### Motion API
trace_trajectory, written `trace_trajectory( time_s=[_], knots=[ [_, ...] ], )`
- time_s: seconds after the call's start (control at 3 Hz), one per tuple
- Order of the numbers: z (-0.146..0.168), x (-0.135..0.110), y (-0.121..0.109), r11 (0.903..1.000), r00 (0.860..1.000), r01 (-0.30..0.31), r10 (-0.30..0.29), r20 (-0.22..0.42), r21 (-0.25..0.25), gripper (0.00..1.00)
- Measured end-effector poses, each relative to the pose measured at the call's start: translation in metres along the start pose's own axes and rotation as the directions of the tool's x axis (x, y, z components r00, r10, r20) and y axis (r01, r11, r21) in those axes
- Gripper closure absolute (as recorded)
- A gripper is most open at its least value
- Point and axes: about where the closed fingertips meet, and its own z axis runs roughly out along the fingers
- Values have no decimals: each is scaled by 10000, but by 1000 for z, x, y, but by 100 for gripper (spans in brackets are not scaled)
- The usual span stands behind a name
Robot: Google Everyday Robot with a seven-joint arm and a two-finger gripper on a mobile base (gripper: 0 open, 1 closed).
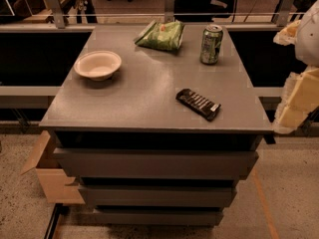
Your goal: Move green can near paper bowl
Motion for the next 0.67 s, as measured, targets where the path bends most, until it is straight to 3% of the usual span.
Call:
trace_trajectory(
  time_s=[0.33,0.67],
  knots=[
    [0,-1,-5,9999,9999,-5,3,156,108,0],
    [10,-12,-33,9995,9950,-208,185,981,226,0]
  ],
)
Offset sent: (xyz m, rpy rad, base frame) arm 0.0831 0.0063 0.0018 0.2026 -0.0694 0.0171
